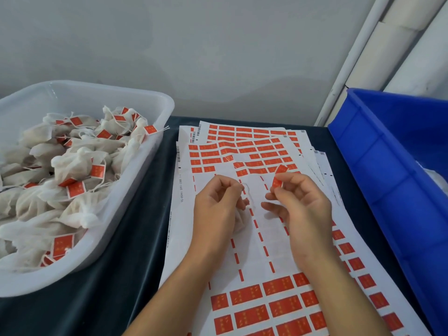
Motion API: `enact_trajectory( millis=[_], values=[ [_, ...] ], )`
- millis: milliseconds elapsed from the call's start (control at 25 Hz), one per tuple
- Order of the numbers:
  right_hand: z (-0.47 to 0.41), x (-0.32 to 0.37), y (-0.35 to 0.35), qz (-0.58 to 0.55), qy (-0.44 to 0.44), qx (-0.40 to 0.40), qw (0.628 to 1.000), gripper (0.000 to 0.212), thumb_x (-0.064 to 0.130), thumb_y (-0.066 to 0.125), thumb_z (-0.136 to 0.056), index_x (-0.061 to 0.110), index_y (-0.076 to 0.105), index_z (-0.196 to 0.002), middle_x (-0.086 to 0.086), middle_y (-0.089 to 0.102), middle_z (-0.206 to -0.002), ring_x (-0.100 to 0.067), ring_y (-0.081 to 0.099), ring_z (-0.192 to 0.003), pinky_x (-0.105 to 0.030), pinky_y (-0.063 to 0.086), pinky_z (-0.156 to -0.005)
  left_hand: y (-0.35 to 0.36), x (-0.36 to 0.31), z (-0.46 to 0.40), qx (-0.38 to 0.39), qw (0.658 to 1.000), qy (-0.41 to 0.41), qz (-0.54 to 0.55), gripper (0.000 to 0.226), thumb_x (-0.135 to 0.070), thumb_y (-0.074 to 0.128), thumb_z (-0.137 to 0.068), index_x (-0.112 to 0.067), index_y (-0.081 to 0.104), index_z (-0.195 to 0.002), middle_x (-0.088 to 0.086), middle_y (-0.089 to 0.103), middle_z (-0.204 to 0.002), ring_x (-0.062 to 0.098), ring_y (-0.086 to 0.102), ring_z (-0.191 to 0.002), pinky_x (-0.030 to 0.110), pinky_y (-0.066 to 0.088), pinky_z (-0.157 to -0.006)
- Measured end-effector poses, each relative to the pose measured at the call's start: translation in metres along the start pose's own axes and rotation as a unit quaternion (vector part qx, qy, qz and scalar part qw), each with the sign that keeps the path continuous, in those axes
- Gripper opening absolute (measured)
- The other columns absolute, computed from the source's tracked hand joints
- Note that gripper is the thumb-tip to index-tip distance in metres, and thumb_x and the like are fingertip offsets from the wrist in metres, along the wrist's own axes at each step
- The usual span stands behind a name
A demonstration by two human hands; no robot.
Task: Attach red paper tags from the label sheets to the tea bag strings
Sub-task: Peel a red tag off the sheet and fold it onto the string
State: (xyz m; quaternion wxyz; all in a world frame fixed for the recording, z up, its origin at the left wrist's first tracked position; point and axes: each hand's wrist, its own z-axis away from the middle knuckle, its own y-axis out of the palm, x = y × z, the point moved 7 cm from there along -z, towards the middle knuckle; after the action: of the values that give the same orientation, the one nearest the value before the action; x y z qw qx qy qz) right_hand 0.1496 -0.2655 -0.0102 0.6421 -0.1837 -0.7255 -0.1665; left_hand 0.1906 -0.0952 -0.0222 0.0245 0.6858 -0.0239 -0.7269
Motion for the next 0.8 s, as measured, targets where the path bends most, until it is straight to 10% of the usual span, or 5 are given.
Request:
enact_trajectory(
  millis=[800],
  values=[
    [0.008,0.018,0.01,0.237,-0.162,0.04,0.957,0.011,0.048,0.063,-0.091,0.044,0.064,-0.101,0.03,0.059,-0.107,0.005,0.06,-0.105,-0.006,0.052,-0.079,0.005,-0.003,0.002,0.049,0.998,0.019,-0.019,0.02,-0.025,0.064,-0.101,-0.03,0.071,-0.083,-0.001,0.071,-0.077,0.017,0.071,-0.074,0.03,0.065,-0.074]
  ],
)
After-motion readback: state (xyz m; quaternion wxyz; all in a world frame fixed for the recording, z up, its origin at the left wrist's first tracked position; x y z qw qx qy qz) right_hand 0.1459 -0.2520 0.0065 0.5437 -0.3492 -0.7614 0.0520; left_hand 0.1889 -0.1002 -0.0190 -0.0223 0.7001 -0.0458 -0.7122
